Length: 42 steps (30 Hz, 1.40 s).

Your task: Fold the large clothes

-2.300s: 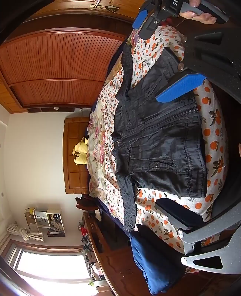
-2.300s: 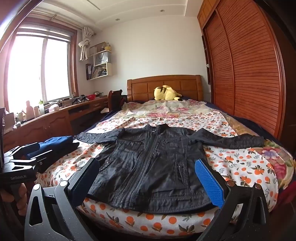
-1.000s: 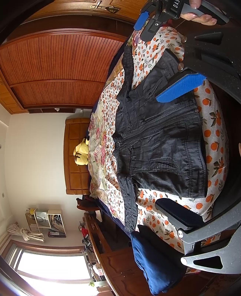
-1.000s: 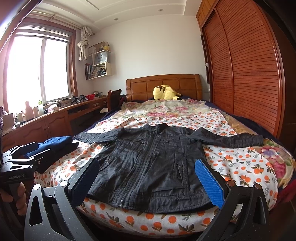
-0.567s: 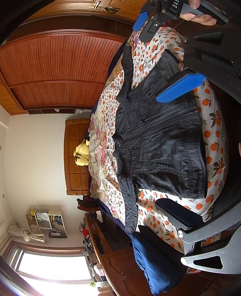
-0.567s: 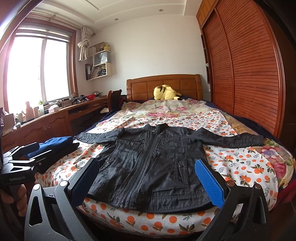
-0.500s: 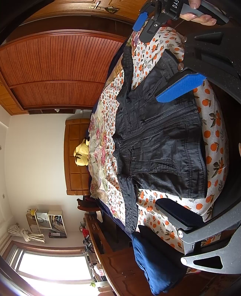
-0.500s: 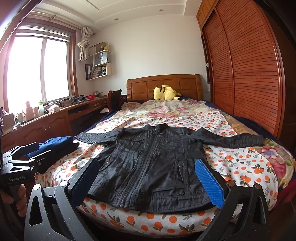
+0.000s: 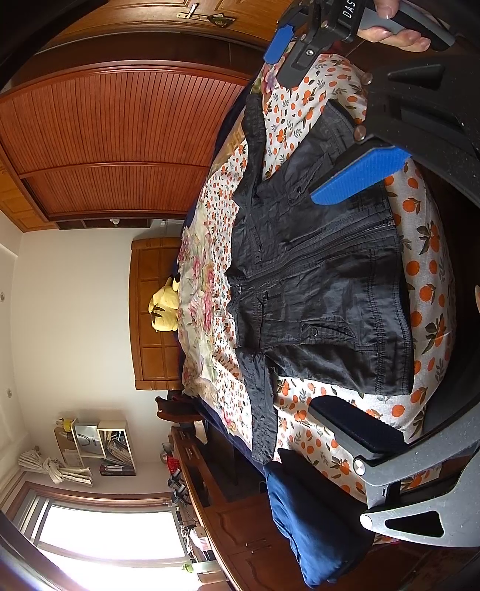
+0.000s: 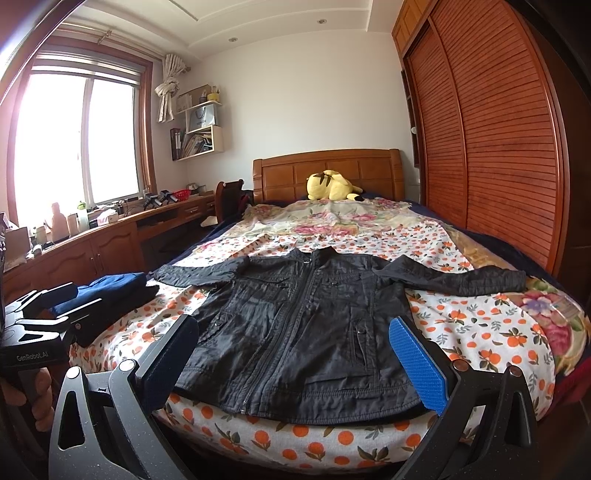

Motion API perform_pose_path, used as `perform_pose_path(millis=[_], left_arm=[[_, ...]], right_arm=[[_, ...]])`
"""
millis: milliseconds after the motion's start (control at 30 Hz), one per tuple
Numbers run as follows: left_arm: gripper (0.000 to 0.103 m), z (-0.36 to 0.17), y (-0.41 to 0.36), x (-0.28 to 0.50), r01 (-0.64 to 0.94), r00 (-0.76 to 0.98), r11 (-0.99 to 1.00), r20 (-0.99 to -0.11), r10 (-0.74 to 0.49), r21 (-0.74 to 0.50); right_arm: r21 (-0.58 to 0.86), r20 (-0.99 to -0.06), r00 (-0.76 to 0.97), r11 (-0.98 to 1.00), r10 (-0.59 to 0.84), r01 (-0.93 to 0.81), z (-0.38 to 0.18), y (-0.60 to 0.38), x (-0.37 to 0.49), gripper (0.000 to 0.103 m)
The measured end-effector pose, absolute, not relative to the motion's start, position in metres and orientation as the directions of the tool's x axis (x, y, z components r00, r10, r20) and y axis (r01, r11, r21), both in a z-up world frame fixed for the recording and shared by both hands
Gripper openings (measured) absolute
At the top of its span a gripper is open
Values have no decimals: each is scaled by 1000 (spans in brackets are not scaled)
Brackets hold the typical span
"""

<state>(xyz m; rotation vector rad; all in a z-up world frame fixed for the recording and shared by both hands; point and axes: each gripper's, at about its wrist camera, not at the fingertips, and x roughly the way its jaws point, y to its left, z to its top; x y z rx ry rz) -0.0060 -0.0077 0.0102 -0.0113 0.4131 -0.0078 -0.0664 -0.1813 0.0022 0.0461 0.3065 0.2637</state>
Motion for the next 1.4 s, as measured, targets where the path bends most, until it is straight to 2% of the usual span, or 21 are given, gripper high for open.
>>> perform_pose_path(millis=[533,900,1067,1400], left_arm=[[103,8,-3,-1,-7,906,1000,-423,4,-5],[103,-35,24,32,-20,882,1000,-471,10,-16],[103,-58,31,51,-29,870,1000,-493,20,-11],[103,-100,56,110,-77,819,997,-570,66,4]], right_arm=[[91,-307,912,962,272,-256,-2,-180,-62,103],[100,-378,882,960,280,-262,-22,-175,-19,103],[102,-382,877,957,290,-272,-30,-173,5,103],[90,-426,843,942,330,-323,-51,-156,73,103]])
